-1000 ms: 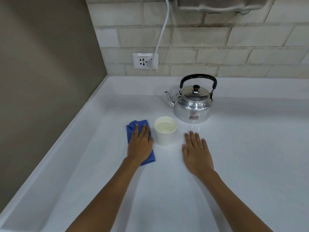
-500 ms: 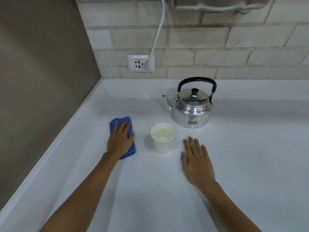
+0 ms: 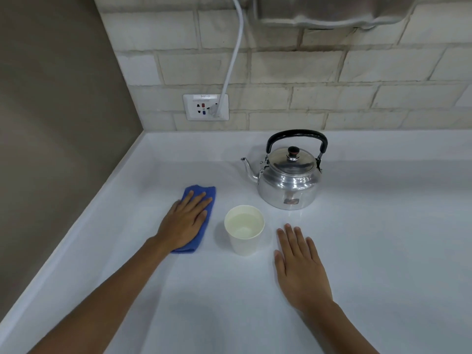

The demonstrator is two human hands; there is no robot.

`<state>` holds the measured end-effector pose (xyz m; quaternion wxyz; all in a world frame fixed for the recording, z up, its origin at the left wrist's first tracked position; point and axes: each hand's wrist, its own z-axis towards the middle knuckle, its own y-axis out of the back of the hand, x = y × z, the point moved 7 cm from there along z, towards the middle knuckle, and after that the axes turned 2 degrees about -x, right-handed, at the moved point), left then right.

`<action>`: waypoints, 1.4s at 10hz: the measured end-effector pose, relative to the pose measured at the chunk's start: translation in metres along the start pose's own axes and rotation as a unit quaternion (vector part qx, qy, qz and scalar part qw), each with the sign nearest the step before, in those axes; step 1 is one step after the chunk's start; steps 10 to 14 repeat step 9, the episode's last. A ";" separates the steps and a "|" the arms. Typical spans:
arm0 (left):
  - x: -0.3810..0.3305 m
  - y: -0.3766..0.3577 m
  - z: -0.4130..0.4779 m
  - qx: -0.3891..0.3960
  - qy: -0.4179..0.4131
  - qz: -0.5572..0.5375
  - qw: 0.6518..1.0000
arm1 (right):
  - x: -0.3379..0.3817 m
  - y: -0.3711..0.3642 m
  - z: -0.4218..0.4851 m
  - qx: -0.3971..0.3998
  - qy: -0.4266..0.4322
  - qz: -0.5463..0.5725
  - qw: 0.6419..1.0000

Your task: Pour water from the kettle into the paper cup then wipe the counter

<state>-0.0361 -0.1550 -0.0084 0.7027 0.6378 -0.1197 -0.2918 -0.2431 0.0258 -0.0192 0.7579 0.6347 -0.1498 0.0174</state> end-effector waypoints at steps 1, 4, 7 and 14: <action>0.008 -0.004 0.039 0.018 0.037 0.029 0.999 | 0.000 0.000 0.000 -0.003 -0.001 0.000 1.000; 0.003 -0.025 0.102 0.080 0.024 0.047 0.995 | 0.002 0.001 0.000 -0.011 -0.004 -0.006 1.000; -0.003 -0.017 0.097 0.091 0.044 0.033 0.994 | 0.002 0.004 0.000 -0.020 -0.004 0.013 1.000; -0.002 0.000 0.092 0.073 0.083 -0.018 0.994 | 0.001 0.003 0.000 -0.010 -0.003 0.007 1.000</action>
